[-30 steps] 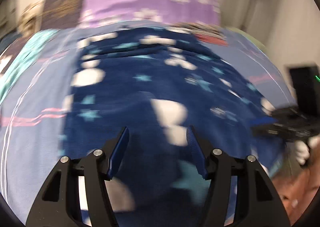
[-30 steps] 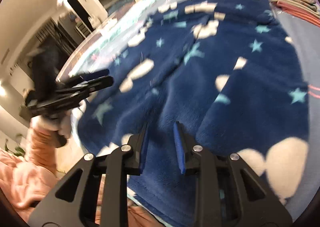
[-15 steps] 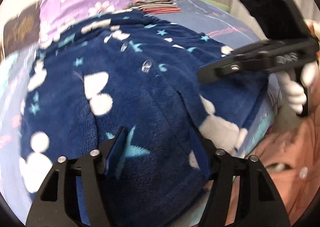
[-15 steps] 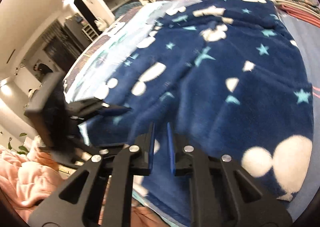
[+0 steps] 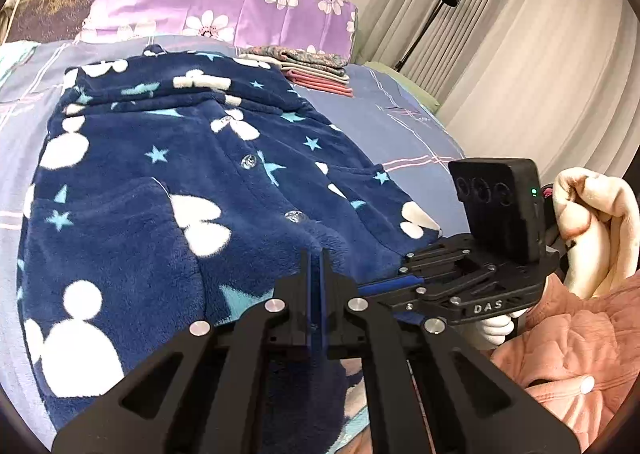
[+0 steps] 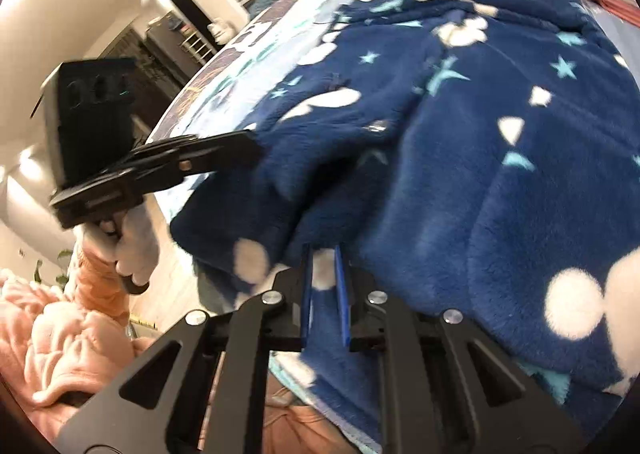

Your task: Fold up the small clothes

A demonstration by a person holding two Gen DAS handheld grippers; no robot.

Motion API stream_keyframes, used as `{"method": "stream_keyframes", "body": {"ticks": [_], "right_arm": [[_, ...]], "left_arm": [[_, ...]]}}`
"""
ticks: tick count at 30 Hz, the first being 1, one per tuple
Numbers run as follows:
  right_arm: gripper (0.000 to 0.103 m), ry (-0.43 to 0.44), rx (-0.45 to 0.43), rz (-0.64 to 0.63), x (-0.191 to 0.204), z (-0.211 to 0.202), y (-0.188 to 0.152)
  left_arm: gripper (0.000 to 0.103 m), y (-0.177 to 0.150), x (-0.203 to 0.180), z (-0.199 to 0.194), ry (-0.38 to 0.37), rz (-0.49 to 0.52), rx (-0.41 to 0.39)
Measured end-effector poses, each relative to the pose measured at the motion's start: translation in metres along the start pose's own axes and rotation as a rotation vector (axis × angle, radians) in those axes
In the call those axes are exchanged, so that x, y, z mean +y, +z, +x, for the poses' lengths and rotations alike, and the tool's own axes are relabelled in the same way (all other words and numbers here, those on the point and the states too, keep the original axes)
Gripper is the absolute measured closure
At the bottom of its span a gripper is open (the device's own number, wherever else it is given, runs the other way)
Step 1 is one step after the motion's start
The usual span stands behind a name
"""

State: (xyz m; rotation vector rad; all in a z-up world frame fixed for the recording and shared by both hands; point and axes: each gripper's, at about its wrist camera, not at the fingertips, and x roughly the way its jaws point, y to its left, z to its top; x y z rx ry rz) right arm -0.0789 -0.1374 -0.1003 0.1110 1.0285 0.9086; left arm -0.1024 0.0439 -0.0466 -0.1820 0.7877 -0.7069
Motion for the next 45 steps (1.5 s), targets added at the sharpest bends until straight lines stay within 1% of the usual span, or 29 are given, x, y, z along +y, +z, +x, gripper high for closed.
{"method": "stream_keyframes", "body": {"ticks": [4,6,8,10,12,13,14,15,16,18,19,20,21,23,25,28,30,31,32,33,35,37,38,39,40,42,43,44,45], "right_arm": [[0.087,0.054,0.010,-0.032,0.009,0.004,0.003],[0.056,0.077,-0.010,-0.021,0.010,0.002,0.009],[0.053,0.090,-0.027,-0.019,0.012,0.003,0.015],[0.053,0.109,-0.019,-0.028,0.014,0.009,0.019],[0.053,0.155,0.007,-0.018,0.013,0.022,0.021],[0.055,0.158,0.018,-0.007,0.011,0.026,0.022],[0.068,0.158,0.032,0.005,0.010,0.032,0.022],[0.090,0.164,0.046,0.015,0.010,0.037,0.022],[0.096,0.168,0.047,0.022,0.010,0.038,0.022],[0.097,0.149,0.009,0.008,0.017,0.025,0.022],[0.097,0.149,-0.016,-0.010,0.022,0.015,0.022],[0.097,0.156,-0.040,-0.030,0.028,0.002,0.021],[0.097,0.157,-0.065,-0.061,0.036,-0.015,0.020],[0.097,0.126,-0.072,-0.111,0.045,-0.035,0.016],[0.097,0.107,-0.016,-0.107,0.039,-0.037,0.009],[0.097,0.097,0.046,-0.025,0.021,-0.020,-0.004],[0.097,0.063,0.068,0.010,0.011,-0.011,-0.013],[0.096,0.051,0.067,0.020,0.008,-0.010,-0.015],[0.091,0.049,0.068,0.040,0.005,-0.011,-0.018],[0.089,0.046,0.070,0.063,0.000,-0.012,-0.019],[0.089,0.027,0.045,0.082,-0.005,-0.026,-0.020],[0.082,-0.028,-0.027,0.100,-0.015,-0.052,-0.019],[0.074,-0.054,-0.070,0.123,-0.021,-0.065,-0.018],[0.068,-0.091,-0.125,0.161,-0.033,-0.085,-0.023],[0.068,-0.127,-0.157,0.193,-0.042,-0.099,-0.027],[0.068,-0.228,-0.201,0.298,-0.068,-0.123,-0.042],[0.068,-0.263,-0.206,0.350,-0.079,-0.130,-0.049],[0.068,-0.284,-0.207,0.405,-0.091,-0.134,-0.055],[0.068,-0.272,-0.204,0.467,-0.103,-0.136,-0.065]], "left_arm": [[0.100,0.004,0.003,-0.005,-0.003,-0.001,-0.019],[0.100,0.004,0.004,-0.005,-0.002,0.000,-0.012],[0.100,0.004,0.004,-0.002,-0.003,0.002,-0.003],[0.100,0.004,0.006,0.001,-0.006,-0.004,0.003],[0.100,0.004,0.007,0.003,-0.006,-0.007,0.004],[0.100,0.004,0.007,0.003,-0.004,-0.007,0.004],[0.100,0.005,0.007,0.003,0.002,-0.004,0.004],[0.100,0.005,0.006,0.001,0.013,0.002,0.000],[0.099,0.006,0.005,-0.001,0.024,0.006,-0.004],[0.089,0.008,0.004,-0.009,0.078,0.021,-0.021],[0.075,0.009,0.004,-0.015,0.109,0.029,-0.036],[0.067,0.011,0.003,-0.025,0.150,0.043,-0.066],[0.065,0.012,0.004,-0.031,0.169,0.051,-0.080],[0.064,0.013,0.007,-0.042,0.219,0.066,-0.100],[0.064,0.013,0.015,-0.043,0.260,0.056,-0.090],[0.064,0.004,0.034,-0.035,0.343,0.016,-0.029],[0.064,-0.006,0.046,-0.027,0.430,0.007,0.036],[0.064,-0.011,0.048,-0.025,0.449,0.007,0.050],[0.062,-0.017,0.054,-0.025,0.477,0.000,0.076],[0.062,-0.021,0.059,-0.026,0.491,-0.010,0.086],[0.060,-0.027,0.067,-0.034,0.509,-0.033,0.086],[0.059,-0.031,0.072,-0.045,0.523,-0.059,0.071],[0.050,-0.032,0.075,-0.052,0.541,-0.075,0.059],[0.045,-0.034,0.077,-0.056,0.561,-0.085,0.054],[0.042,-0.038,0.082,-0.062,0.589,-0.099,0.050],[0.042,-0.043,0.090,-0.067,0.589,-0.134,0.056],[0.042,-0.047,0.094,-0.068,0.572,-0.163,0.059],[0.042,-0.051,0.100,-0.068,0.518,-0.209,0.067],[0.042,-0.055,0.105,-0.067,0.465,-0.248,0.074]]}}
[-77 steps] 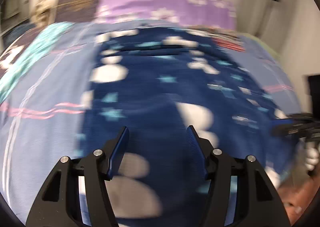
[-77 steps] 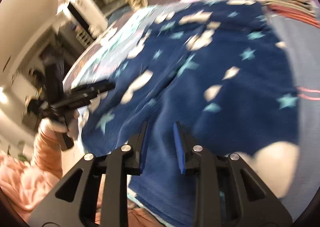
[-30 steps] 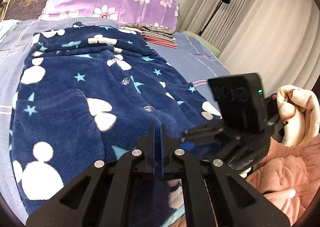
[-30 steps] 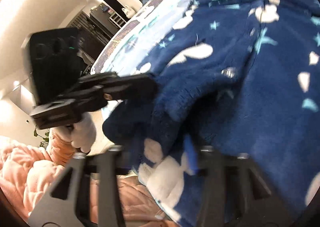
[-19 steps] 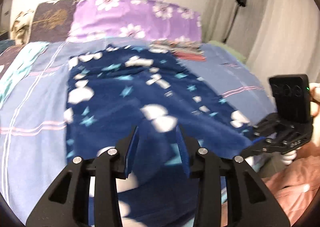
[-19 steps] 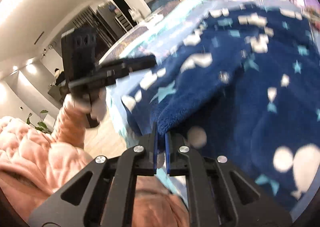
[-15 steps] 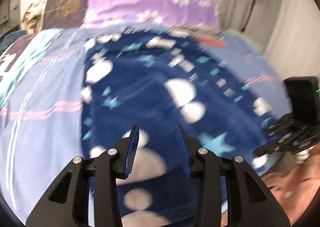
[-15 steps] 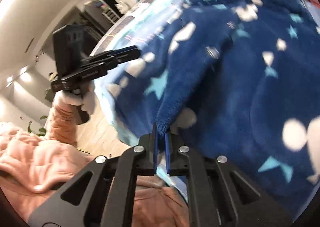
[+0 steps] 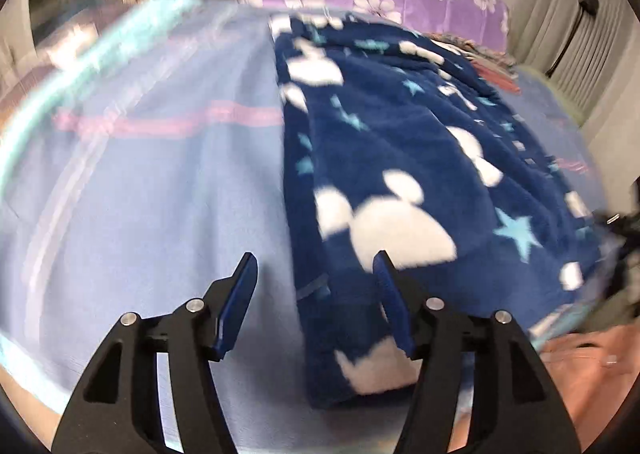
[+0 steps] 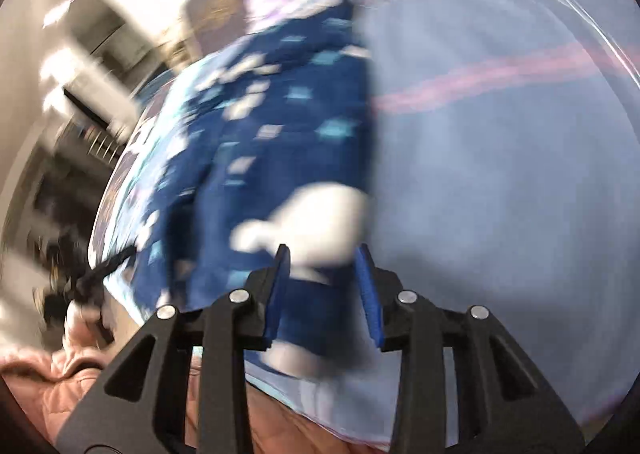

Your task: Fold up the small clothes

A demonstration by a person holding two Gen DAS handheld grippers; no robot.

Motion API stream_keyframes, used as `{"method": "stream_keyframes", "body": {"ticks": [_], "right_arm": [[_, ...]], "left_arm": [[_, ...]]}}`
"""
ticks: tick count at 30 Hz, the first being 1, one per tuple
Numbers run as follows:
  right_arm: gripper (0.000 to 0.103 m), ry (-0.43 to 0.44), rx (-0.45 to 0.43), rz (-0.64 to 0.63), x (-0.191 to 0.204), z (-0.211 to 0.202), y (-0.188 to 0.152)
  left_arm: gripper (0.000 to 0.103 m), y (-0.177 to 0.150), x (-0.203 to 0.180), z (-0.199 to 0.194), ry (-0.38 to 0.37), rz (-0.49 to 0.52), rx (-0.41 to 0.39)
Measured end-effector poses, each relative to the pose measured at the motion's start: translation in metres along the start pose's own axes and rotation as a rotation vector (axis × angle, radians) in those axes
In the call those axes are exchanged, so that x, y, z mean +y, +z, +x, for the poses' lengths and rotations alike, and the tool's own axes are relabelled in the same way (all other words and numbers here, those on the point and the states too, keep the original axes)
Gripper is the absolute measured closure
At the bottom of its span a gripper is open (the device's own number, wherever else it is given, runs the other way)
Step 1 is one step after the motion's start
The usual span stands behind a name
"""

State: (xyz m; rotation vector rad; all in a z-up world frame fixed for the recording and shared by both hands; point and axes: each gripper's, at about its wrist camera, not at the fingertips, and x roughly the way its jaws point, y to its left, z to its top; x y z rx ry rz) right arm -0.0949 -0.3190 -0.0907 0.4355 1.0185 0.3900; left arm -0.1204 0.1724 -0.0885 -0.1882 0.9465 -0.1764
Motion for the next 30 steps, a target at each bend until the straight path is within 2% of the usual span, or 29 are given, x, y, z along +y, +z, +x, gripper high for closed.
{"method": "stream_keyframes", "body": {"ticks": [2,3,7,9,10,11,12,14,16,21,24,28,30], "right_arm": [[0.067,0.054,0.040,0.069,-0.019,0.005,-0.006],[0.067,0.096,0.055,0.087,-0.023,0.011,-0.010],[0.062,0.275,0.090,0.145,-0.025,0.032,-0.014],[0.062,0.300,0.103,0.135,-0.015,0.042,-0.010],[0.062,0.301,0.106,0.120,-0.011,0.045,-0.007],[0.064,0.303,0.107,0.113,-0.008,0.046,-0.006],[0.080,0.308,0.108,0.108,-0.002,0.049,-0.003],[0.089,0.316,0.103,0.105,0.006,0.053,0.001],[0.091,0.316,0.051,0.071,0.019,0.043,0.007],[0.092,0.384,-0.139,-0.083,0.061,-0.012,0.025],[0.093,0.393,-0.233,-0.160,0.078,-0.045,0.029],[0.094,0.381,-0.390,-0.222,0.082,-0.109,0.024],[0.094,0.330,-0.485,-0.259,0.082,-0.148,0.011]], "left_arm": [[0.042,-0.006,0.008,0.007,-0.080,-0.082,0.029],[0.042,-0.008,0.009,0.006,-0.097,-0.106,0.018],[0.042,-0.009,0.003,0.008,-0.245,-0.131,0.043],[0.042,-0.010,-0.010,0.013,-0.242,-0.093,0.052],[0.047,-0.009,-0.016,0.015,-0.227,-0.067,0.047],[0.065,-0.006,-0.019,0.015,-0.219,-0.060,0.036],[0.074,-0.004,-0.018,0.016,-0.226,-0.076,0.031],[0.087,0.002,-0.017,0.016,-0.239,-0.110,0.017],[0.090,0.009,-0.024,0.005,-0.231,-0.073,-0.027],[0.091,0.041,-0.069,-0.057,-0.284,0.105,-0.238],[0.092,0.054,-0.085,-0.091,-0.328,0.162,-0.336],[0.092,0.052,-0.105,-0.147,-0.346,0.254,-0.475],[0.092,0.045,-0.115,-0.170,-0.329,0.301,-0.525]]}}
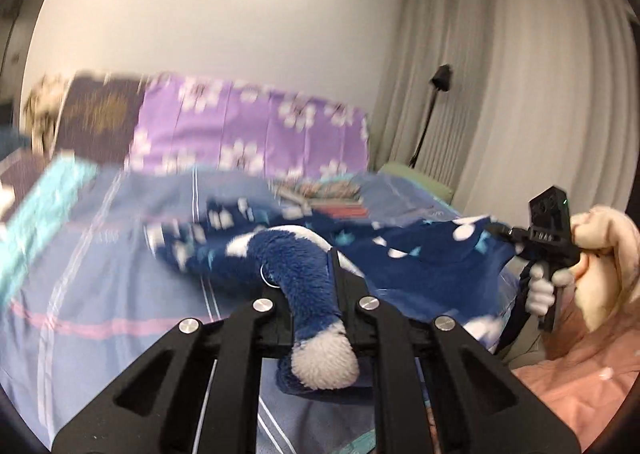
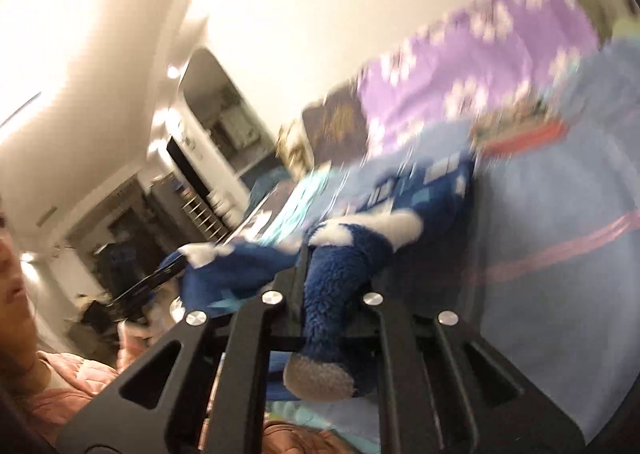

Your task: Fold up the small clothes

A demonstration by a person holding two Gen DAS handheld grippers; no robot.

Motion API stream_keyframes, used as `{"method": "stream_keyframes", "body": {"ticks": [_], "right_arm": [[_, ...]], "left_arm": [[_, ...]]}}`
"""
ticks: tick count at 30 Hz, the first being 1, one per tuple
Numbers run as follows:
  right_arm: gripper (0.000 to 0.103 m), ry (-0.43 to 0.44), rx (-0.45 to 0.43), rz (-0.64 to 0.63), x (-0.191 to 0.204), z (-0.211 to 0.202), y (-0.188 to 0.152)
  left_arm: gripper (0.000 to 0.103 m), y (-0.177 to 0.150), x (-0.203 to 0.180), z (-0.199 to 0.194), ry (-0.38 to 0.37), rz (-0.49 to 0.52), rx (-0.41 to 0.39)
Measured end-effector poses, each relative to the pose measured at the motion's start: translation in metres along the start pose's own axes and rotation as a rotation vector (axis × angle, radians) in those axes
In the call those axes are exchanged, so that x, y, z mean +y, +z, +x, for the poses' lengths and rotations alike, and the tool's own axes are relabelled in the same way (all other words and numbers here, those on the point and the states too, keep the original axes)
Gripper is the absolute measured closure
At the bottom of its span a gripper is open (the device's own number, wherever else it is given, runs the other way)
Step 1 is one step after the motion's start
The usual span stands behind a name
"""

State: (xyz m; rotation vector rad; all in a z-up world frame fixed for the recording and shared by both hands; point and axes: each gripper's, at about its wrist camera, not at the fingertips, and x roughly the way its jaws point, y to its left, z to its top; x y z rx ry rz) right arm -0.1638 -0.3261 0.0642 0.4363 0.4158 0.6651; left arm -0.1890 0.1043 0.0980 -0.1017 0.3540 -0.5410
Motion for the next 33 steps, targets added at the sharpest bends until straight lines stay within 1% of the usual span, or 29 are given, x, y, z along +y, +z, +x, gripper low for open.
{"method": "stream_keyframes", "body": {"ticks": [1,2,4,5,6,7,10,13,17,22,27,31,33], "right_arm": [[0.094,-0.041,-0.028,-0.039,0.008,-0.015,0.003],[0.094,-0.104,-0.047,-0.094,0.018,-0.028,0.004],[0.094,-0.174,-0.040,-0.148,0.025,-0.033,0.003],[0.093,-0.182,-0.024,-0.152,0.020,-0.031,-0.001],[0.093,-0.172,-0.014,-0.145,0.016,-0.026,-0.004],[0.093,-0.165,-0.007,-0.136,0.011,-0.019,-0.006],[0.093,-0.208,0.009,-0.102,-0.005,0.011,-0.008],[0.093,-0.265,-0.017,-0.080,-0.022,0.026,-0.005],[0.093,-0.265,-0.037,-0.064,-0.035,0.036,0.003],[0.093,-0.287,-0.034,-0.096,-0.048,0.071,0.024],[0.093,-0.321,-0.017,-0.119,-0.069,0.118,0.053],[0.093,-0.367,0.009,-0.132,-0.086,0.161,0.074],[0.093,-0.406,0.026,-0.170,-0.095,0.189,0.081]], "left_arm": [[0.092,0.002,-0.010,-0.007,0.014,0.035,-0.012],[0.091,0.003,-0.020,-0.011,0.040,0.083,-0.019],[0.091,0.001,-0.026,-0.006,0.064,0.114,-0.005],[0.091,-0.001,-0.023,-0.001,0.069,0.106,0.010],[0.091,-0.003,-0.018,0.006,0.080,0.092,0.025],[0.091,-0.007,-0.011,0.016,0.103,0.069,0.045],[0.091,-0.009,0.007,0.036,0.158,0.022,0.075],[0.091,-0.011,0.020,0.040,0.203,0.001,0.068],[0.091,-0.006,0.029,0.049,0.226,-0.007,0.053],[0.091,0.011,0.041,0.077,0.246,0.024,0.068],[0.091,0.033,0.065,0.119,0.273,0.029,0.098],[0.091,0.048,0.087,0.162,0.334,0.057,0.139],[0.091,0.052,0.099,0.187,0.363,0.072,0.170]]}}
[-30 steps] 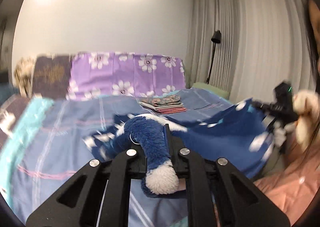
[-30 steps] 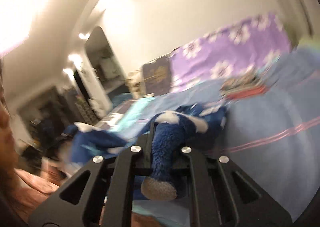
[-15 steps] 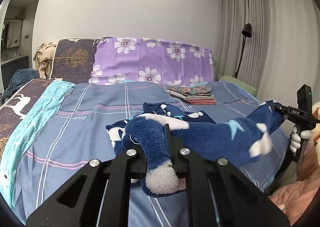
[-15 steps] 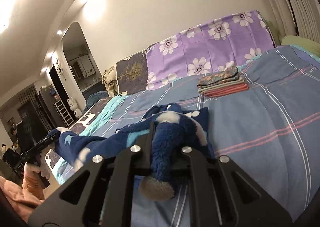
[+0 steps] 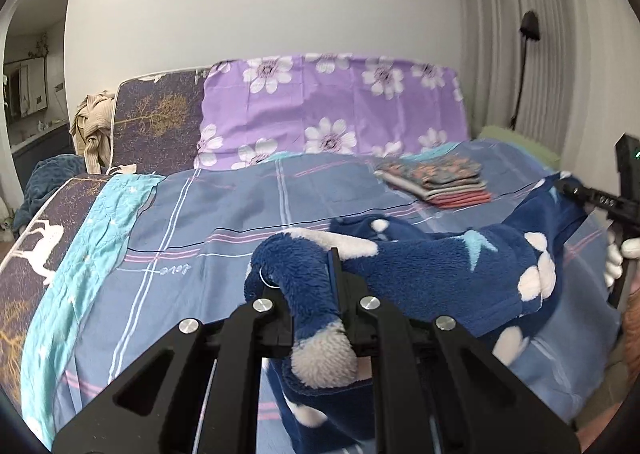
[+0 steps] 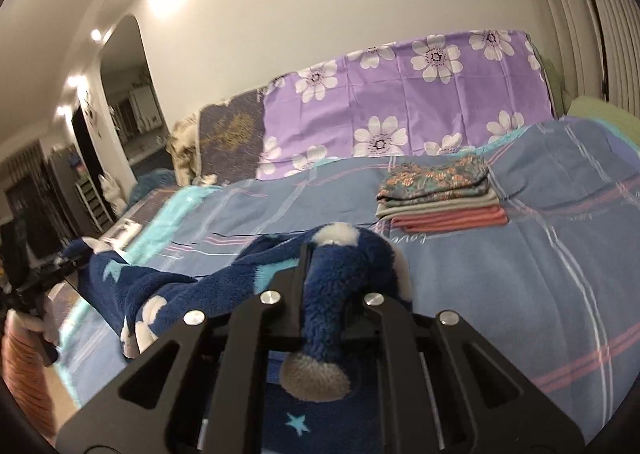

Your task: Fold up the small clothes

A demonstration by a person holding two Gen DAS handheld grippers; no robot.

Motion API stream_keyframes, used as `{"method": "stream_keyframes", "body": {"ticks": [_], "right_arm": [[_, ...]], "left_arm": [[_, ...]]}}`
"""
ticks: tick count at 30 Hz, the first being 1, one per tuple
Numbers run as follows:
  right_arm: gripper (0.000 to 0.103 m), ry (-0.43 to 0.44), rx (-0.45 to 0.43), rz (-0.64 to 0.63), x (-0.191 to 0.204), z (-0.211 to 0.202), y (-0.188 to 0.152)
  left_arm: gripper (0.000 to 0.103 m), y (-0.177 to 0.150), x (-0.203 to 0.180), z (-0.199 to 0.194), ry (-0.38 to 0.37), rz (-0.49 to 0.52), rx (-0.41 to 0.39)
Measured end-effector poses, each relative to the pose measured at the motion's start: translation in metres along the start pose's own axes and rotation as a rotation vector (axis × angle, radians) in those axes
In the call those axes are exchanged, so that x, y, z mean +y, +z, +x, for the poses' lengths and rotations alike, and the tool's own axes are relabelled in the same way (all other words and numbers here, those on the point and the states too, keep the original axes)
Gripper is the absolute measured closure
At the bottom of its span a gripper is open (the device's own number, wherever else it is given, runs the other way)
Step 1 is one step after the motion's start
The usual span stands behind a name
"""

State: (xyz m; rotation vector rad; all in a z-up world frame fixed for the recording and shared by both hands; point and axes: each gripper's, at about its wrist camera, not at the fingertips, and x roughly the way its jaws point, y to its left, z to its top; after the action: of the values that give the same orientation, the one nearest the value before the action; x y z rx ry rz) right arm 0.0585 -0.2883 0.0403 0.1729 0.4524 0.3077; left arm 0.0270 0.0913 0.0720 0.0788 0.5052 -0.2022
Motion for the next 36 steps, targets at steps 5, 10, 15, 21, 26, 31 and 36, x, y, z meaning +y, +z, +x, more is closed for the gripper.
{"method": "stream_keyframes", "body": {"ticks": [5,10,15,21,26,31,36], "right_arm": [[0.092,-0.113,0.068,-0.079,0.003,0.064,-0.006],[0.092,-0.171,0.112,-0.127,0.005,0.103,-0.024],[0.092,-0.173,0.119,-0.130,0.002,0.112,-0.025],[0.092,-0.160,0.079,-0.119,0.003,0.110,-0.019],[0.092,-0.157,-0.005,-0.114,0.002,0.106,-0.007],[0.092,-0.229,0.152,-0.156,-0.011,0.164,-0.027],[0.091,-0.199,0.203,-0.076,-0.030,0.175,-0.040]], "left_arm": [[0.091,-0.003,0.003,0.070,0.089,0.058,0.089],[0.091,-0.020,0.017,0.120,0.102,0.015,0.178],[0.091,-0.023,0.023,0.132,0.097,0.000,0.191],[0.091,-0.014,0.021,0.125,0.109,-0.001,0.151],[0.090,-0.001,0.022,0.130,0.144,0.008,0.114],[0.089,-0.026,0.030,0.184,0.165,0.001,0.259],[0.088,-0.041,0.031,0.197,0.168,0.016,0.278]]}}
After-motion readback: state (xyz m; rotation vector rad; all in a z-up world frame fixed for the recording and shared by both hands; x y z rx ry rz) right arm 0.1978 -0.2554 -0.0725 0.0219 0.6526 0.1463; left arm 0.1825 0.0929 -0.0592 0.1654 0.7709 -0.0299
